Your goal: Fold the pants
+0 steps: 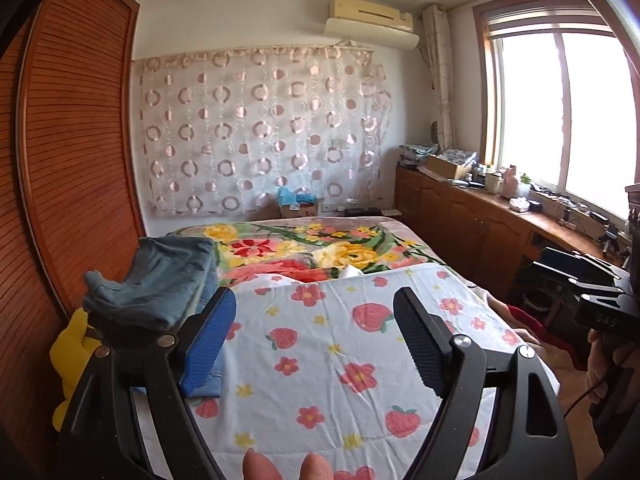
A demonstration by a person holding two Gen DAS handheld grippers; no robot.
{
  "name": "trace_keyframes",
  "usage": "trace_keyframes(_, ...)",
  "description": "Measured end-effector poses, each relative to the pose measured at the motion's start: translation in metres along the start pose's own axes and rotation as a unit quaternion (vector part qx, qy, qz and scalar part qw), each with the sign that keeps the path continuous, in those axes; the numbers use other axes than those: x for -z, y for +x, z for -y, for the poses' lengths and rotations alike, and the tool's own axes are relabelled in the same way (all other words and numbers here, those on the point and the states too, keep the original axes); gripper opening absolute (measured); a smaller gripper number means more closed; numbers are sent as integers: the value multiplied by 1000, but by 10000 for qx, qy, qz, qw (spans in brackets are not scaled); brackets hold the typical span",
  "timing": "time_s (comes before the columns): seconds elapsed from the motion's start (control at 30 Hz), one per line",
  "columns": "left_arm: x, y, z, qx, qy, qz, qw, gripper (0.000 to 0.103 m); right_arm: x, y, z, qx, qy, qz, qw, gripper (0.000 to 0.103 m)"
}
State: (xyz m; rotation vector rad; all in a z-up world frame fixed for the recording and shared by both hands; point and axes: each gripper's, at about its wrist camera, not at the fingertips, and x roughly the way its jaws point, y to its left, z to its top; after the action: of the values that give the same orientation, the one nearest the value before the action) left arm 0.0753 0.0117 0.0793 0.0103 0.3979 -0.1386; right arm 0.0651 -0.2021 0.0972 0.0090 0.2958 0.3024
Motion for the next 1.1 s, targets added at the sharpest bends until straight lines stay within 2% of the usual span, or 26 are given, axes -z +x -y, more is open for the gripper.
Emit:
trace_keyframes(0.1, 1, 0, 6, -74, 21, -82, 9999, 82, 3, -7, -6, 90, 103, 34, 9999, 71)
trace_keyframes(0.23, 3, -1, 8, 74, -77, -178, 9998, 82, 7, -14, -16, 290, 133, 104, 9994, 74)
trace_keyframes(0.33, 3, -4, 12, -128, -29, -126, 9998, 82, 10, -20, -25, 418, 172, 142, 9989, 75)
trace_keyframes(0.5, 1, -11, 14, -99, -37, -67, 9999, 82, 15, -25, -33, 537, 176, 212, 9982, 75)
trace_keyframes(1.1, 1, -15, 15, -111, -33, -42, 9999, 82, 18, -25, -23, 495, 166, 233, 9984, 76)
